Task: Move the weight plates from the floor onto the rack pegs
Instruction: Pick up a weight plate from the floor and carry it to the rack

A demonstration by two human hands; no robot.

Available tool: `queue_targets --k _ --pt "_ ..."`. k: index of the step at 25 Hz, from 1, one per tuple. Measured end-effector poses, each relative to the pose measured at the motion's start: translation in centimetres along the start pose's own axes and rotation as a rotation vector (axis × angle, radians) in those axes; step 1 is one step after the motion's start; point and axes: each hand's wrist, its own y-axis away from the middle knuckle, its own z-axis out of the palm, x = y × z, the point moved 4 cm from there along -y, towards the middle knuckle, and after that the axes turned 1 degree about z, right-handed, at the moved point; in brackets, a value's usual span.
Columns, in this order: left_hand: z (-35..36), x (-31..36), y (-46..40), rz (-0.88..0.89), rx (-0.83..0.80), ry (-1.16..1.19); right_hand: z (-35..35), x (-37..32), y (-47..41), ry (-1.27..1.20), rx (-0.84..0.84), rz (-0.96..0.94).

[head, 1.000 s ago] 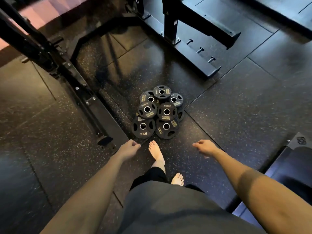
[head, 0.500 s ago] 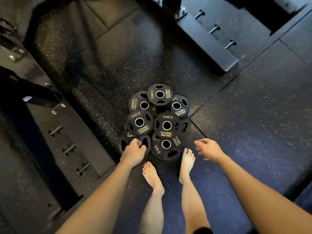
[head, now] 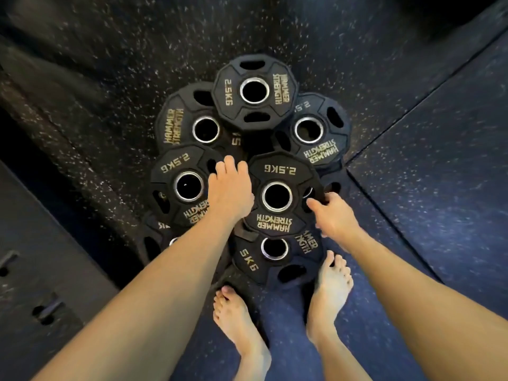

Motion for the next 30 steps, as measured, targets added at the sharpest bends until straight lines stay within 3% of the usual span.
queue_targets --k 3,7,13,21,24,26,30 --pt "1.5 0.0 -1.7 -0.072 0.054 -0.059 1.2 0.1 -1.3 0.055 0.03 -0.021" --pt "1.4 -0.3 -1.8 -0.063 0.04 0.039 0.6 -0.2 -0.8 0.125 0.075 -0.088" --pt "-5.8 -0.8 6.5 -0.154 -0.066 0.872 -5.1 -3.3 8.4 0.081 0.188 -0.2" --pt "-27.2 -1.9 25.8 -0.41 0.11 1.749 -15.0 -11.8 34.1 -0.272 0.201 -0.334" --pt "-34.3 -3.1 34.6 -0.33 0.102 2.032 -17.8 -14.0 44.6 -0.373 0.209 -0.431" --pt "-37.9 -4.1 40.7 -0.16 0.064 2.199 -19.4 -15.1 51.6 -0.443 0.223 -0.527" --pt "-42.1 -6.0 51.8 -0.037 0.173 2.21 -21.3 -15.2 63.9 -0.559 0.223 -0.698"
